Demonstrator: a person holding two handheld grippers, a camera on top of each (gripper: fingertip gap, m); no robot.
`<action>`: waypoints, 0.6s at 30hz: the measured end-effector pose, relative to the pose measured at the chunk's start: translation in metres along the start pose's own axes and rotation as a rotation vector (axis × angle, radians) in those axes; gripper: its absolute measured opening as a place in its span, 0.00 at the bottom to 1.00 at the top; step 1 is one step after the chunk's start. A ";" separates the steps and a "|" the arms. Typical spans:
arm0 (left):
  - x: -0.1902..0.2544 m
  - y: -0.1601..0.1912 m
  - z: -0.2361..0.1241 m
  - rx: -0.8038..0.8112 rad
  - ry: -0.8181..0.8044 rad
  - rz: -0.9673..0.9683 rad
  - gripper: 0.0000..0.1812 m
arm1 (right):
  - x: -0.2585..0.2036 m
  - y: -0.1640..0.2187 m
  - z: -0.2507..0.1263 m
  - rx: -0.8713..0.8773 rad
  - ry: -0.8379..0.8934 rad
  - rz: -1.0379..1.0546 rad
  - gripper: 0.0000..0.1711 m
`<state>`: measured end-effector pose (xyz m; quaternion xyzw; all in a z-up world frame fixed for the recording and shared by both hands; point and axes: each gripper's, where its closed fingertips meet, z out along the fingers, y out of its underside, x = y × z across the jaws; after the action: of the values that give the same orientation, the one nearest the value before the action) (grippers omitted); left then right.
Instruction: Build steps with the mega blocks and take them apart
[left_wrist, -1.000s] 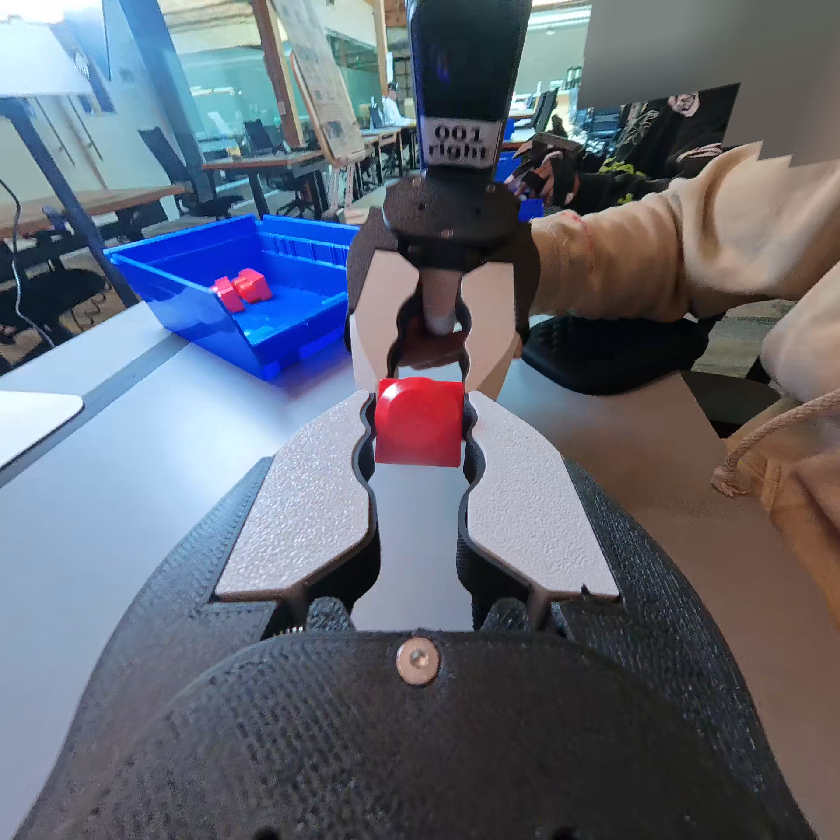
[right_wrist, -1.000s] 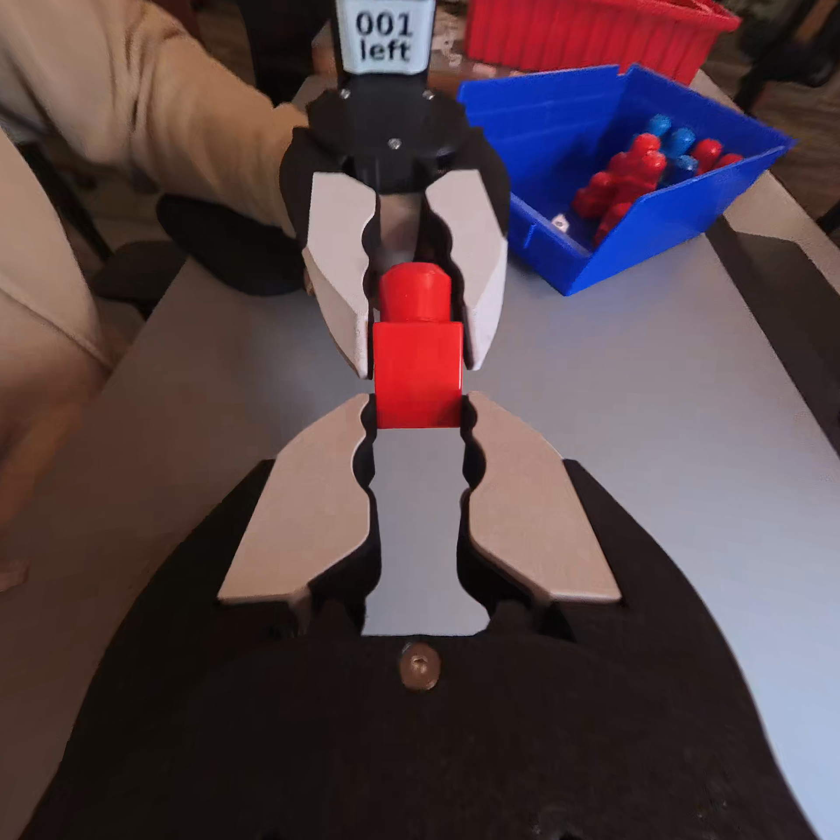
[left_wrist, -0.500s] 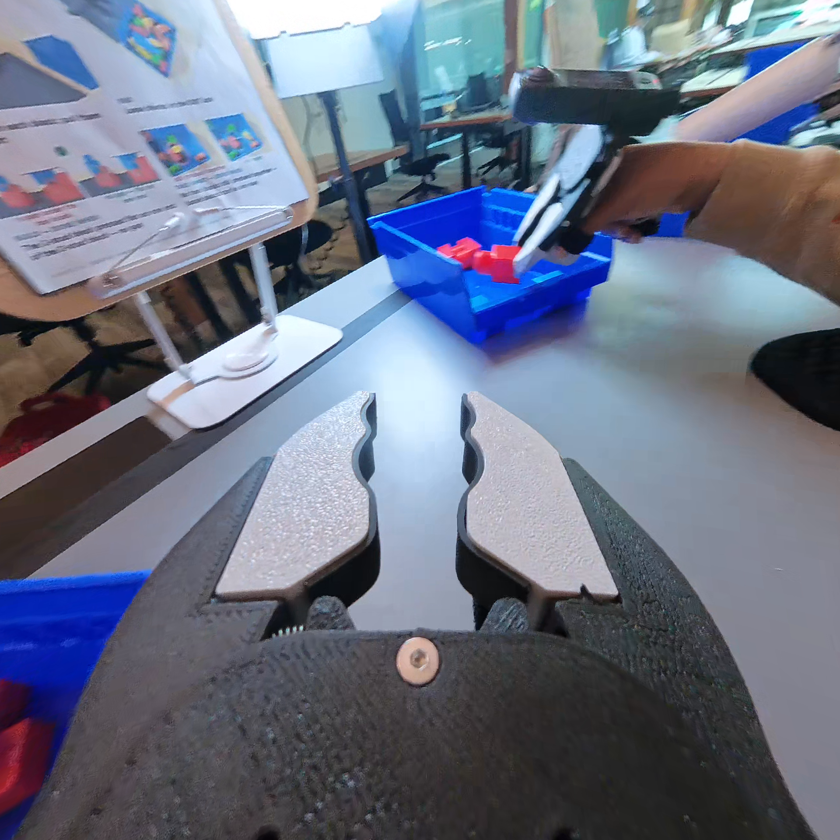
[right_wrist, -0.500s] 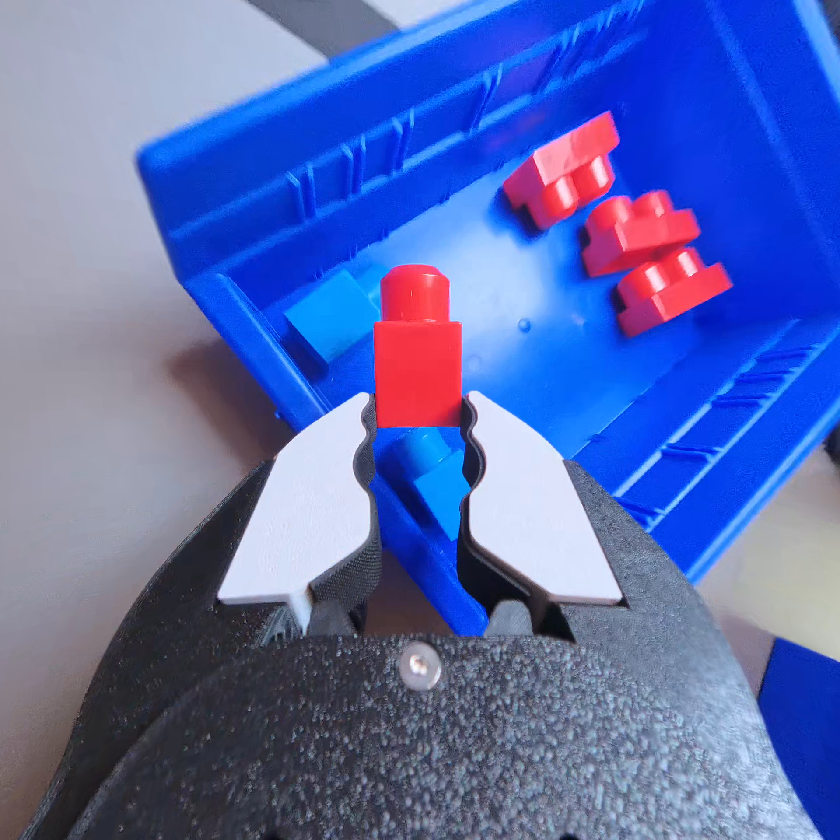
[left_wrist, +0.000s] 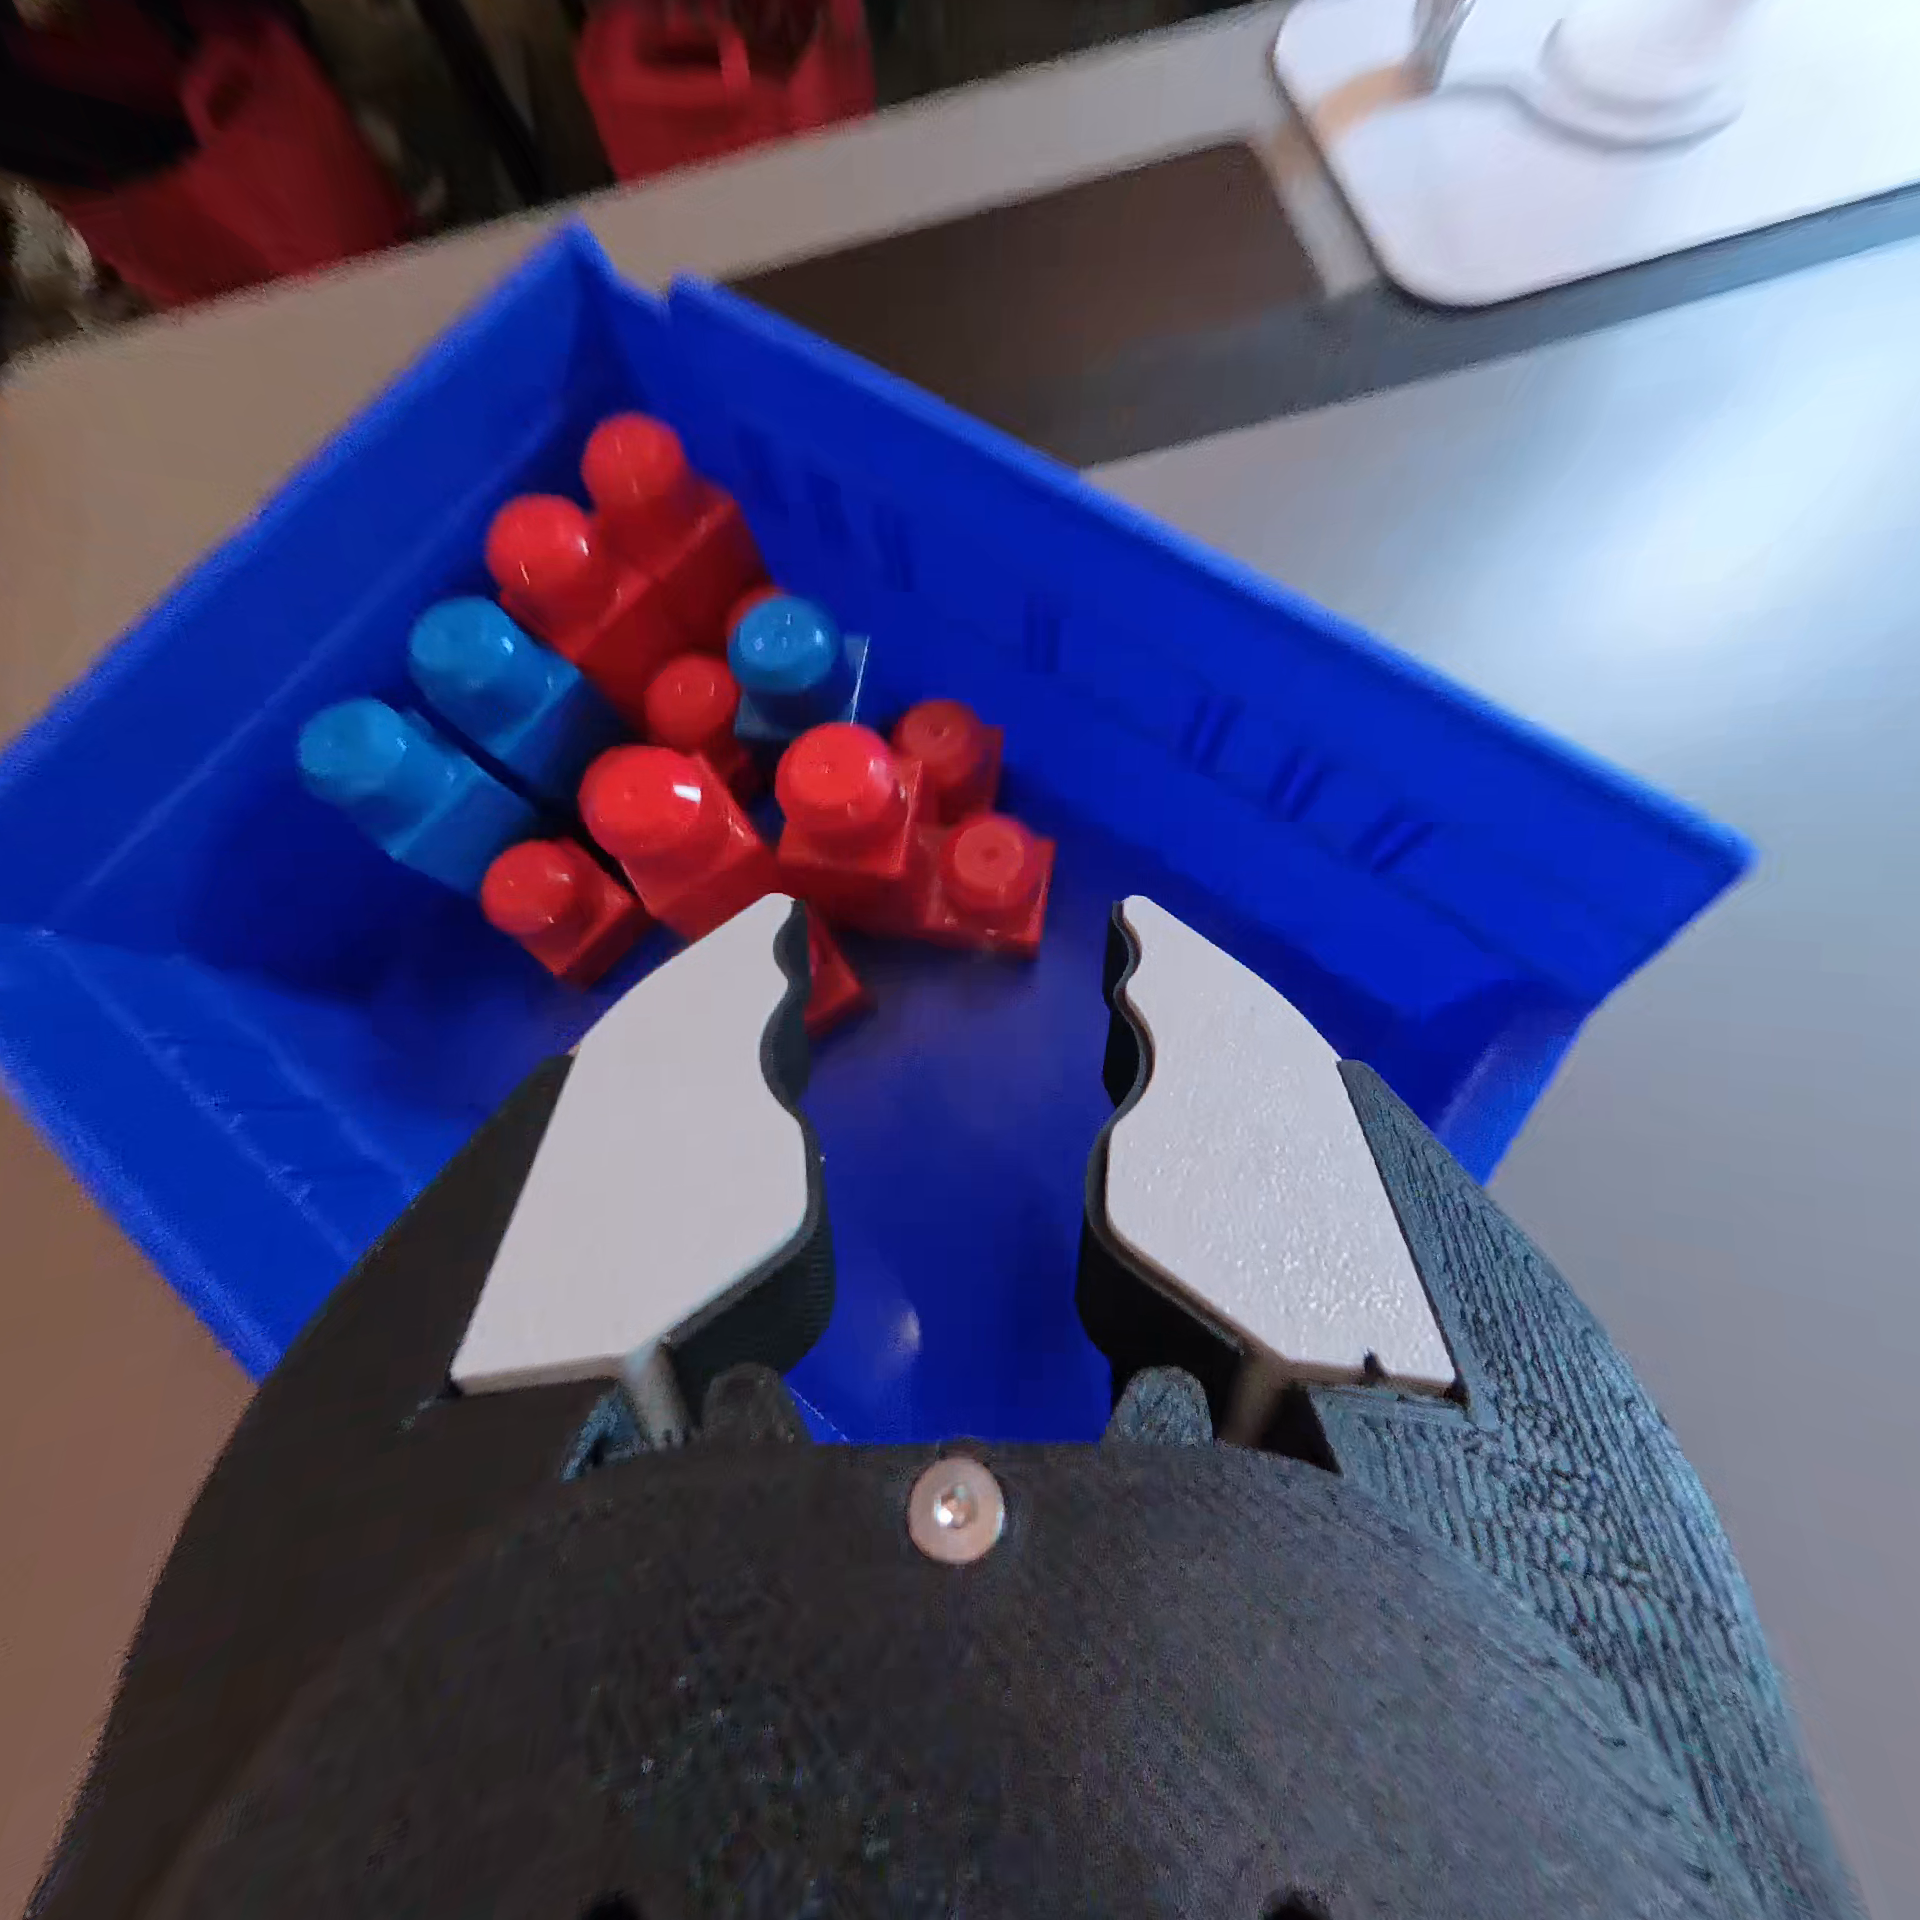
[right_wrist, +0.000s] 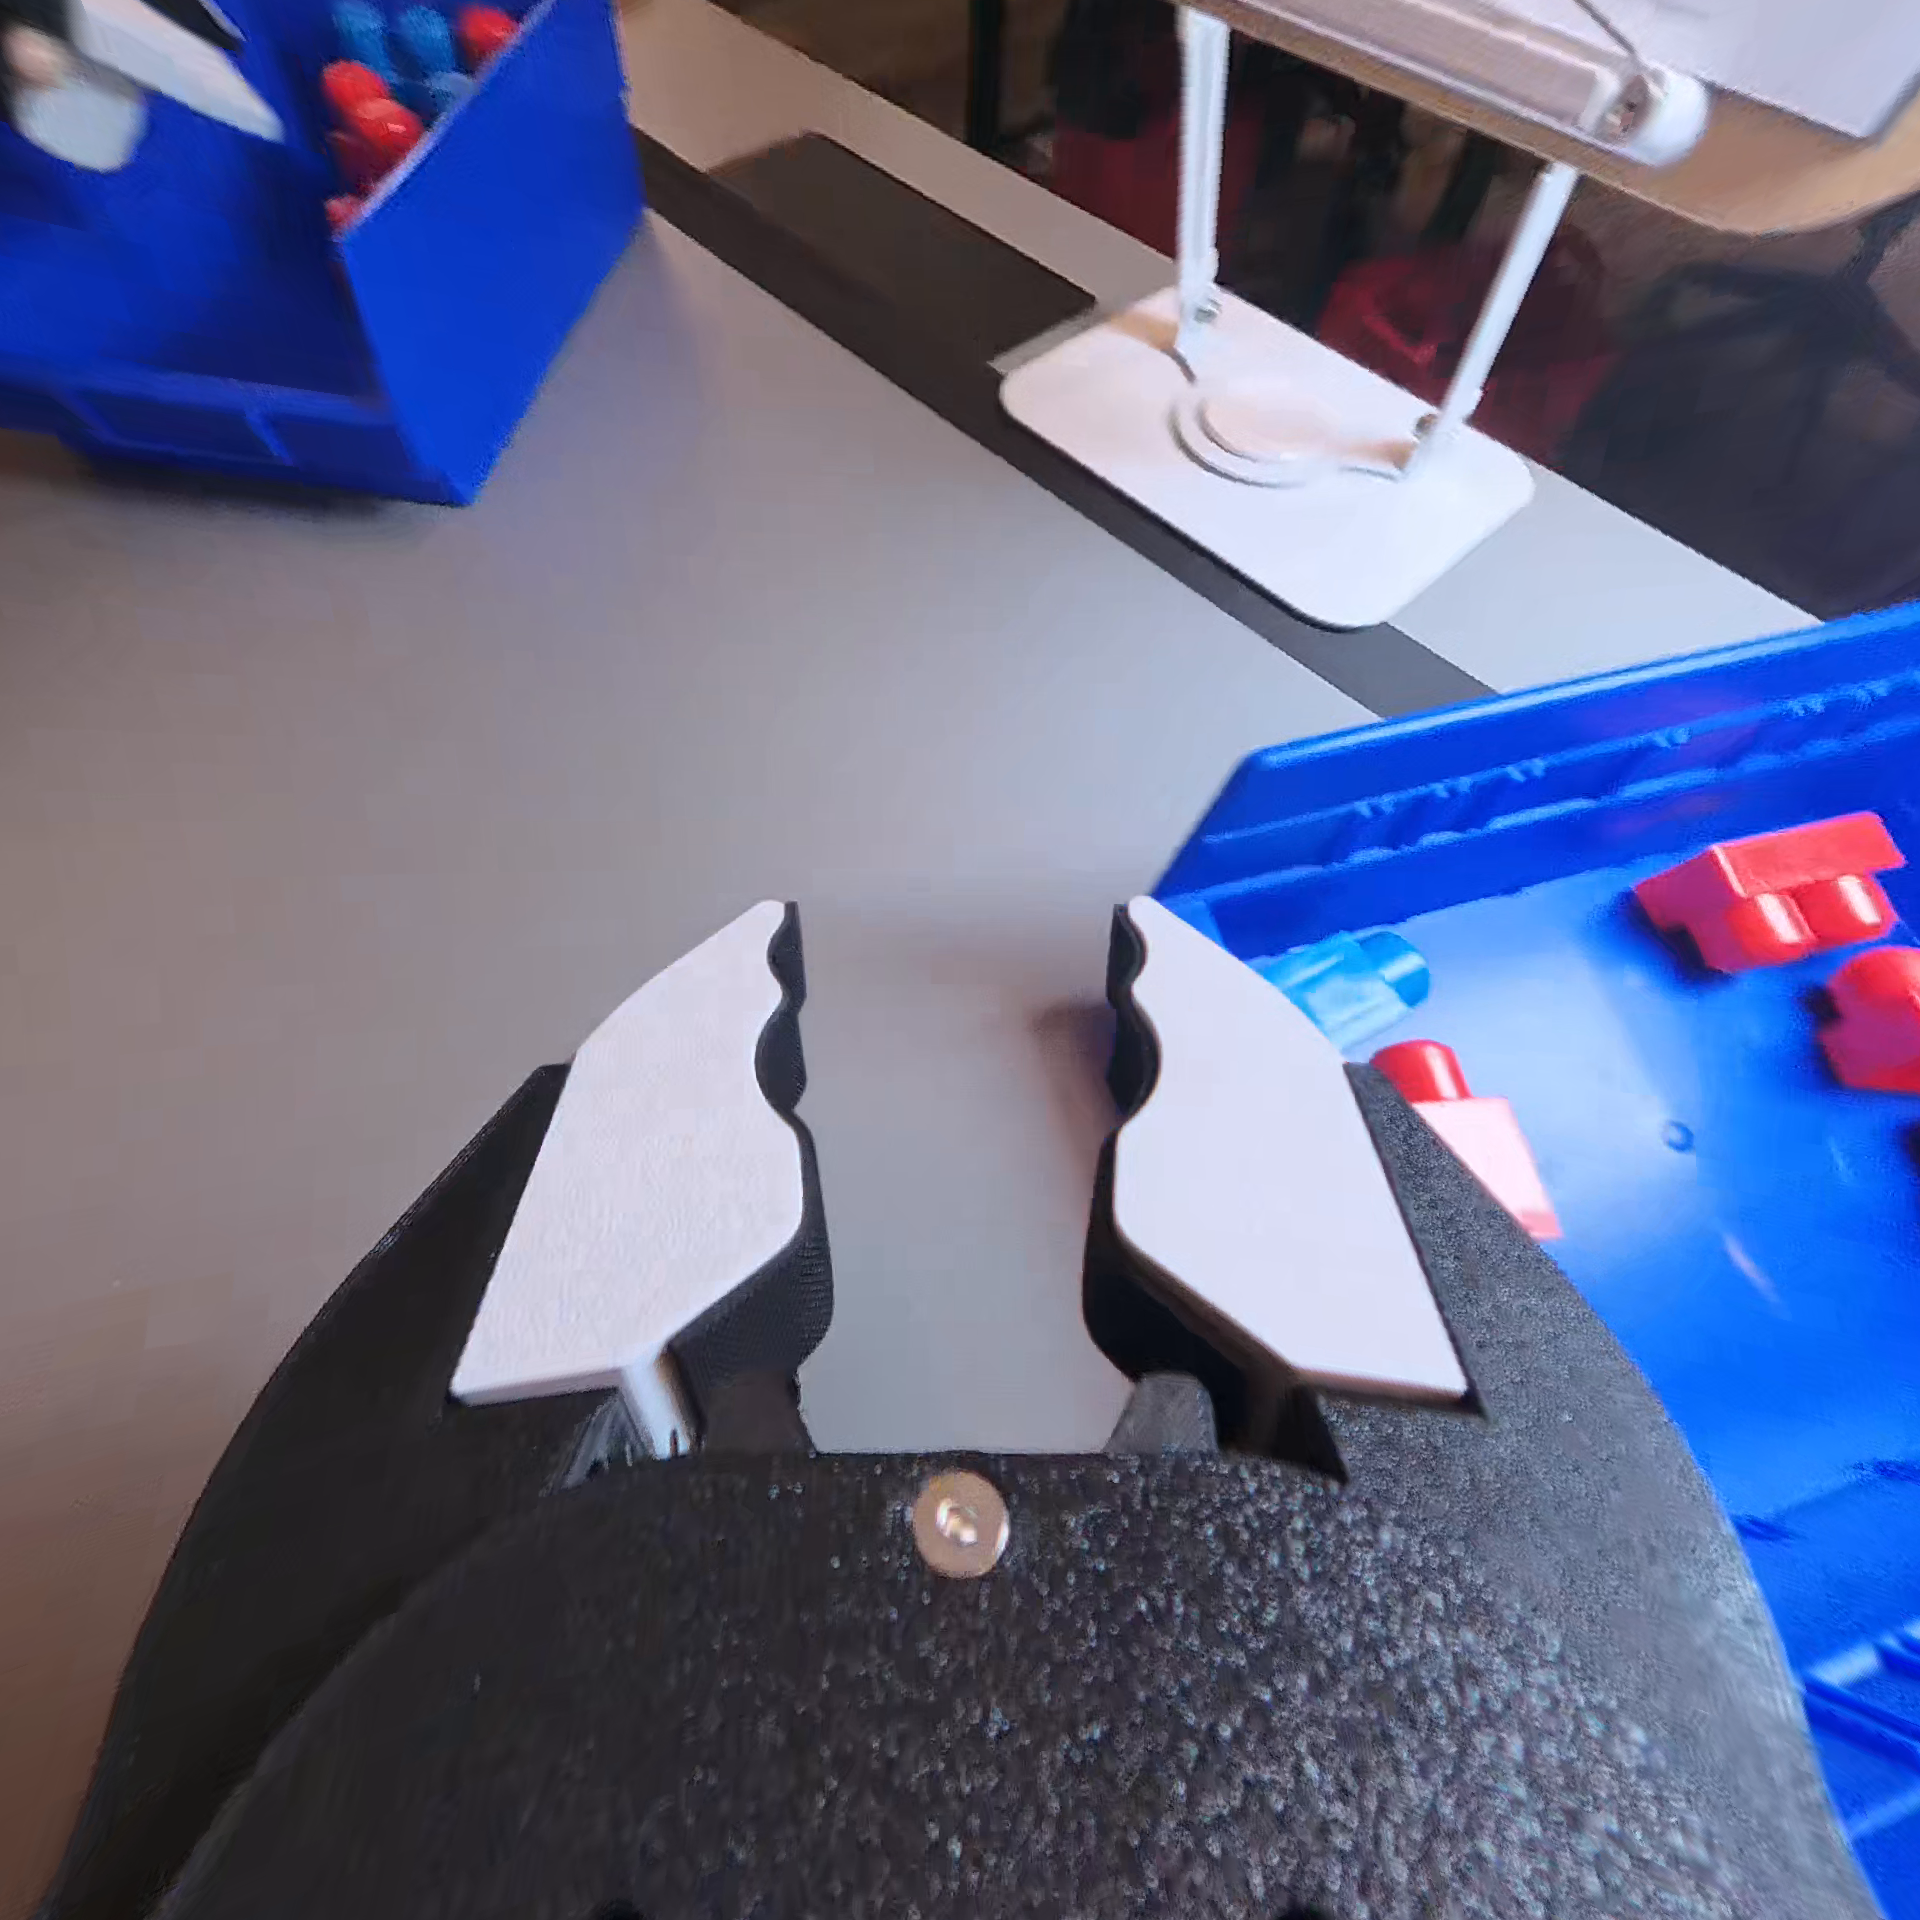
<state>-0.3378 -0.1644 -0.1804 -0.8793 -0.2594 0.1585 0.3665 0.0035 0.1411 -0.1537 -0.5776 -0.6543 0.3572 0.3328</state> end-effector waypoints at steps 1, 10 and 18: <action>-0.002 0.007 0.010 -0.054 0.012 -0.015 0.31 | -0.013 0.001 0.001 0.013 -0.020 -0.022 0.33; -0.025 0.005 0.070 -0.120 -0.102 0.018 0.24 | -0.068 0.027 0.016 -0.025 -0.099 -0.153 0.32; 0.004 -0.040 0.017 0.126 -0.057 0.184 0.20 | -0.089 0.016 0.011 0.090 -0.194 -0.149 0.29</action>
<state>-0.3559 -0.1286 -0.1633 -0.8698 -0.1777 0.2323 0.3973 0.0122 0.0528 -0.1750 -0.4746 -0.7078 0.4147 0.3190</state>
